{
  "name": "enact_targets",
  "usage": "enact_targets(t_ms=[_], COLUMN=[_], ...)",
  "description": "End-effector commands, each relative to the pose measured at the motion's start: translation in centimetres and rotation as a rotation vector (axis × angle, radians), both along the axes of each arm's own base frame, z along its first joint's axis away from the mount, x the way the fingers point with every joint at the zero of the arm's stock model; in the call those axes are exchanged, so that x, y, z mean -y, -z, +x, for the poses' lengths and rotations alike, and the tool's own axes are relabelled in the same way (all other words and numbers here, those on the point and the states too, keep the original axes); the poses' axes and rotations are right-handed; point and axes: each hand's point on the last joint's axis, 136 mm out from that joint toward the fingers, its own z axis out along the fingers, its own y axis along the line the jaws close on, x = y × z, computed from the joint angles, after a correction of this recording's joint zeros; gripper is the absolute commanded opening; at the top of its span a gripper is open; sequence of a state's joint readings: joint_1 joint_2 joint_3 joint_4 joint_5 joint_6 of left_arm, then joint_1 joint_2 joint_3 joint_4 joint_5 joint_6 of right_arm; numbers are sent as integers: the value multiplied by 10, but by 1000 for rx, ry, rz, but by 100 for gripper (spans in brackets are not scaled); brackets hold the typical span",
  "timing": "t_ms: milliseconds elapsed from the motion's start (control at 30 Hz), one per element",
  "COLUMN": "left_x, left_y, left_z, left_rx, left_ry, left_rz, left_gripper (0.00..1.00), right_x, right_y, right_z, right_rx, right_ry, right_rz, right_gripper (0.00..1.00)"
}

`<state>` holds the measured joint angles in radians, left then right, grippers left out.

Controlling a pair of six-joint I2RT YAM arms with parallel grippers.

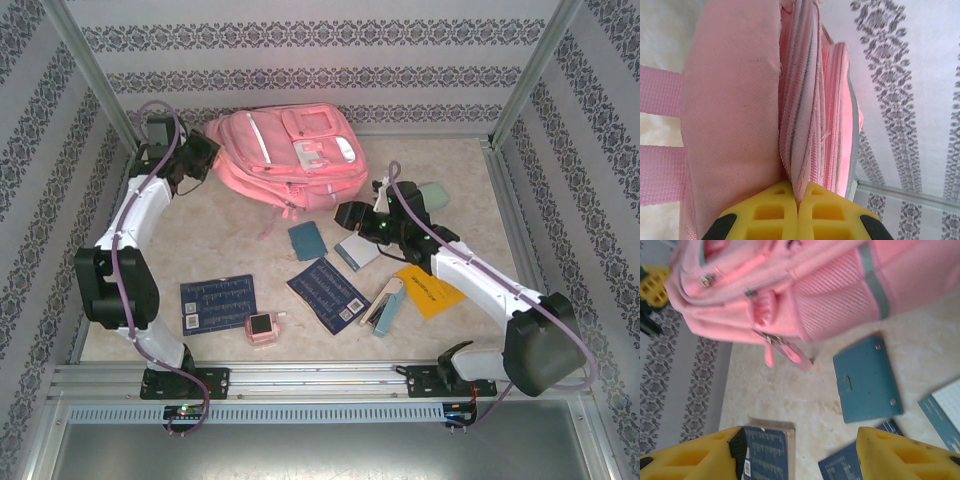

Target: Pack the student bag

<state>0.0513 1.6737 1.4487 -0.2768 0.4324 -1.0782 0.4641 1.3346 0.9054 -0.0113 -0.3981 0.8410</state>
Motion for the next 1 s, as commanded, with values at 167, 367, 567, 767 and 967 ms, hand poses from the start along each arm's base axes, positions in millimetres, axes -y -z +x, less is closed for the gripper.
enact_targets(t_ms=[167,367,567,767,967], left_x=[34,47,63,72,94], left_y=[-9,-3,-3,0,-5], left_z=[-26,-37,-47,-51,-57], left_rx=[67,53,43,36,38], left_ry=[152,226,331,393,506], left_rz=[-4,-11,69,108,208], left_gripper=[0,0,0,0,0], right_x=[-19,-25,-61,-98,-134], right_y=[-45,-39,-33,-26,-7], right_z=[52,92,105,117,117], right_rx=[202,109,131,113,65], right_ry=[-102,-189,-307,-400,-514], right_rz=[-104,-21,-92,-76,-94], right_gripper=[57,58,58,58,57])
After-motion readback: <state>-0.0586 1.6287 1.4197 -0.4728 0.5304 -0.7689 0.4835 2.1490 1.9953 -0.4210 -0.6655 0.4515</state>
